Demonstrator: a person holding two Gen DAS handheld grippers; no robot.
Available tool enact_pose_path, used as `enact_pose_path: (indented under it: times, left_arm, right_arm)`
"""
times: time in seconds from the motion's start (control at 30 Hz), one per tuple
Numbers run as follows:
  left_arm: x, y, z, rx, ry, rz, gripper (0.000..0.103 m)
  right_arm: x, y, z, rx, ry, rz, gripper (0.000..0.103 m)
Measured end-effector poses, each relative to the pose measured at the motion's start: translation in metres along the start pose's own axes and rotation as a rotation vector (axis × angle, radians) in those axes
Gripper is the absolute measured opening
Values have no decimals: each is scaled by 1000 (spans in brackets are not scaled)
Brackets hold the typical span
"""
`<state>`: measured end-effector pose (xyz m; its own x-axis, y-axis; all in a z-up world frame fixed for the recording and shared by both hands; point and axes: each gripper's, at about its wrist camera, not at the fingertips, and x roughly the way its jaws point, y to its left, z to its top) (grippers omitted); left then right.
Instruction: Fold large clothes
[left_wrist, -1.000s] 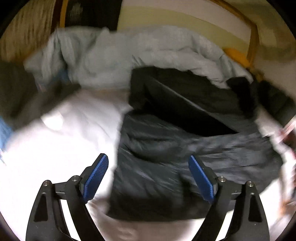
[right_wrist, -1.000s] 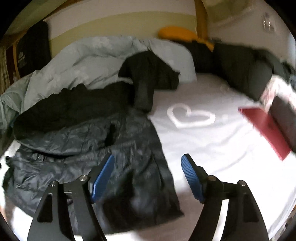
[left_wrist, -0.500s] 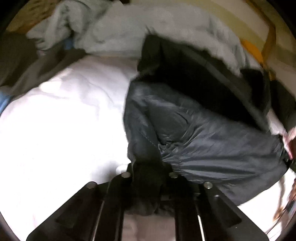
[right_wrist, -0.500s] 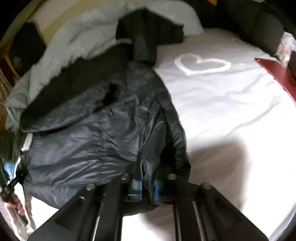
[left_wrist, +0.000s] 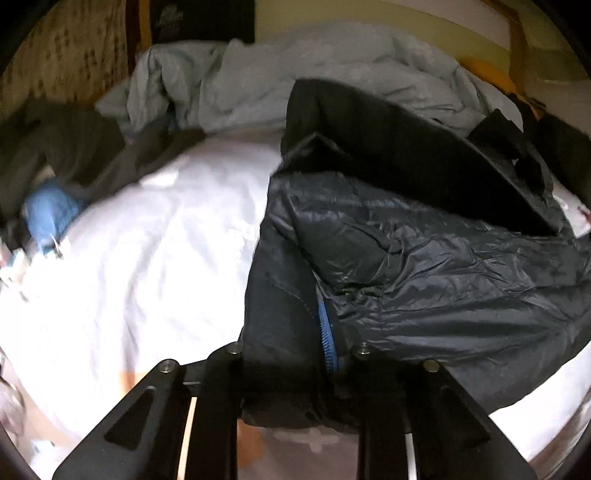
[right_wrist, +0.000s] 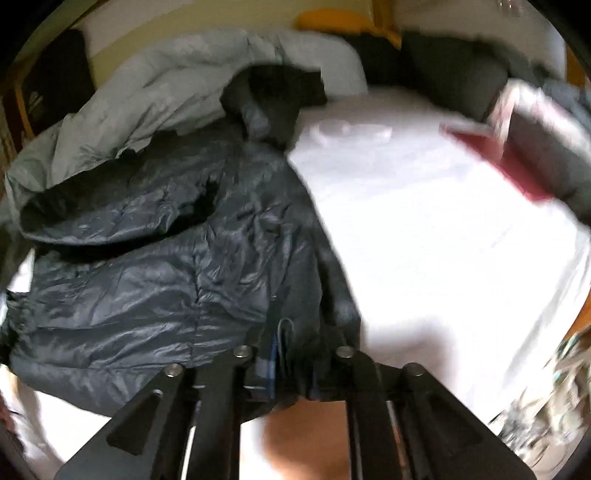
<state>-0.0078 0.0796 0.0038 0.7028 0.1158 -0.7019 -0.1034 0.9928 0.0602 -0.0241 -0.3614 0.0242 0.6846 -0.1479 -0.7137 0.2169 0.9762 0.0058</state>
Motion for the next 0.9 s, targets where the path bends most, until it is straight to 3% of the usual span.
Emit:
enact_pose_path:
  times: [0.07,0.17,0.3,0.4,0.43,0.47,0.5,0.57,0.63,0.73,0.9]
  left_arm:
    - [-17,-4,4,17,-83,-13,35]
    - [-45,-13,10,41,-180,-37,42]
    - [-71,-32,24,106,-250,-81,42]
    - [-86,-51,32,172,-292,-140,48]
    - [-88,-59,34,199,-290,-182,51]
    - [-86,-67,36,222,-280,-217,52]
    - [-82,-78,37,255,-258,-261,52]
    - [-65,-102,38,309,-187,-327,53]
    - [-44,-117,38,305,-125,-321,53]
    - [-16,-127,36,272,-72,-281,53]
    - [19,-117,17,246,-45,-172,53]
  right_arm:
    - [-13,6,0,-38,-78,-62,33]
    - [-29,19,9,-87,-156,-57,33]
    - [-53,46,22,-158,-209,73,33]
    - [-65,72,26,-223,-171,246,34]
    - [-67,83,27,-234,-146,310,36]
    - [-68,91,26,-250,-132,347,44]
    - [-68,99,26,-269,-129,366,54]
    - [-65,112,23,-295,-167,346,56]
    - [-53,121,21,-300,-157,310,56]
    - [-20,130,12,-304,-62,332,56]
    - [23,127,-14,-373,15,181,56]
